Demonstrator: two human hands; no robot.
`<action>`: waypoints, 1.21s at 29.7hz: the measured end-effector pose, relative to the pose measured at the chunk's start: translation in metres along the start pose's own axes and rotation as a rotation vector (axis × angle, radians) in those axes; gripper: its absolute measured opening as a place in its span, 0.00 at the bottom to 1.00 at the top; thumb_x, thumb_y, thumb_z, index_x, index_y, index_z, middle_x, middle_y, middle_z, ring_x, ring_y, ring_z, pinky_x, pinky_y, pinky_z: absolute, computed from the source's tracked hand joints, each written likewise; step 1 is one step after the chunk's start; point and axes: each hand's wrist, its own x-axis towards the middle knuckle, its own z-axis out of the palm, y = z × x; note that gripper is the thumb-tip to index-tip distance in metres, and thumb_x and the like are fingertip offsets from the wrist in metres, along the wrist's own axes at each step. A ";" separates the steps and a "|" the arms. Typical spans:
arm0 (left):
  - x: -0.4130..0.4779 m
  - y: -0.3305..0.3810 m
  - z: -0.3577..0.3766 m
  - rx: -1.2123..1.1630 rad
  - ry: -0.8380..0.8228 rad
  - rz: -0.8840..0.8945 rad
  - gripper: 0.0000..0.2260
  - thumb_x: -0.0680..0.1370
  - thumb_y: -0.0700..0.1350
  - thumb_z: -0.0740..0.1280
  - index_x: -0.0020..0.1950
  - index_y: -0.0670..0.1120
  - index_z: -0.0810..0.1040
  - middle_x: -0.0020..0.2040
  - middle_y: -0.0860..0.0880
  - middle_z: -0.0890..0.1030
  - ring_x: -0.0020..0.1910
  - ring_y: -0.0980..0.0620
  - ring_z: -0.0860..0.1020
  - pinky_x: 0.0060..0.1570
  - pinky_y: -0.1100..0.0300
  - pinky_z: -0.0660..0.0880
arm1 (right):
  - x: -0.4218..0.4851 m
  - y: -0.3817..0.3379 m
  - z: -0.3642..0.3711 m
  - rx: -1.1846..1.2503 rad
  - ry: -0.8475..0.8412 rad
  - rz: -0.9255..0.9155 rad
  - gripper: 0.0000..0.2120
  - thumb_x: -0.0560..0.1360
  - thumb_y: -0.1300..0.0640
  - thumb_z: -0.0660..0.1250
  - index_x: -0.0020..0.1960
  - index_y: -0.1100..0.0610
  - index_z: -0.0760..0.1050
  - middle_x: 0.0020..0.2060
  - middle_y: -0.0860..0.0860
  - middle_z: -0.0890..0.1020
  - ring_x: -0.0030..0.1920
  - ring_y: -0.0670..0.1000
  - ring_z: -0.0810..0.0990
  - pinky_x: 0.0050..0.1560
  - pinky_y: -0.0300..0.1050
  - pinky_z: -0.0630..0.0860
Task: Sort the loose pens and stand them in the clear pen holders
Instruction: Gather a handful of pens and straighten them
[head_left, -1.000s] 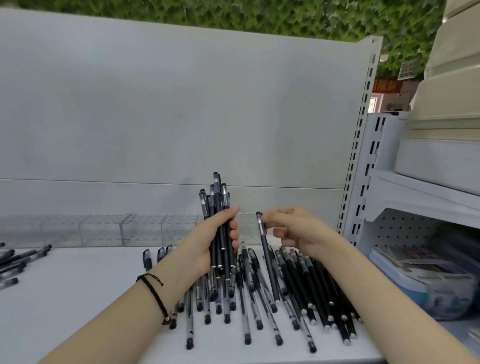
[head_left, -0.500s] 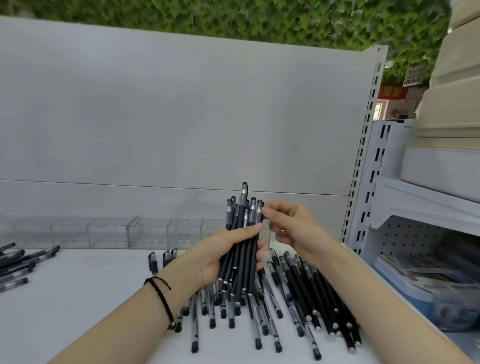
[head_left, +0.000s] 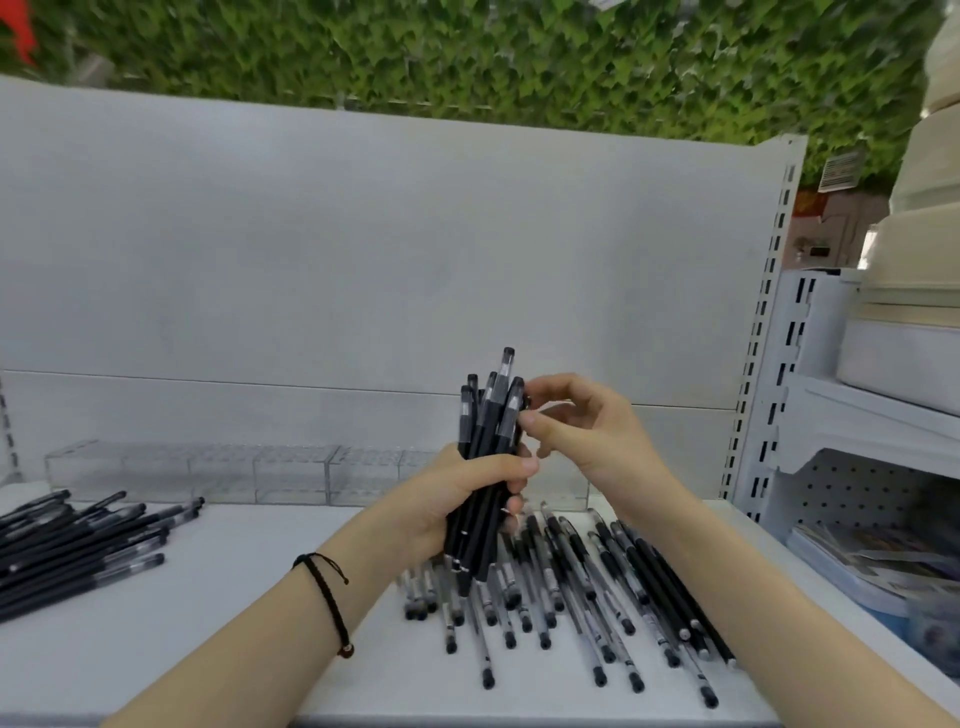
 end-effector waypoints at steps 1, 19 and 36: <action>-0.008 0.002 -0.009 0.060 0.015 0.017 0.06 0.70 0.42 0.73 0.41 0.45 0.76 0.32 0.49 0.74 0.30 0.52 0.74 0.34 0.59 0.75 | 0.000 -0.002 0.010 -0.004 -0.019 -0.008 0.09 0.73 0.65 0.71 0.52 0.58 0.78 0.46 0.56 0.82 0.38 0.46 0.79 0.40 0.38 0.77; -0.090 -0.006 -0.122 0.257 0.054 -0.021 0.12 0.66 0.38 0.75 0.46 0.42 0.76 0.39 0.46 0.80 0.43 0.46 0.80 0.50 0.53 0.77 | 0.012 0.006 0.143 -0.116 -0.172 -0.021 0.12 0.77 0.61 0.67 0.57 0.49 0.79 0.44 0.51 0.81 0.44 0.53 0.81 0.46 0.44 0.79; -0.149 0.054 -0.224 1.412 0.643 -0.234 0.15 0.69 0.45 0.71 0.53 0.48 0.71 0.45 0.48 0.79 0.43 0.48 0.79 0.42 0.57 0.78 | -0.001 0.027 0.175 -0.996 -0.407 -0.088 0.15 0.79 0.47 0.60 0.65 0.47 0.71 0.59 0.42 0.75 0.58 0.45 0.73 0.57 0.42 0.70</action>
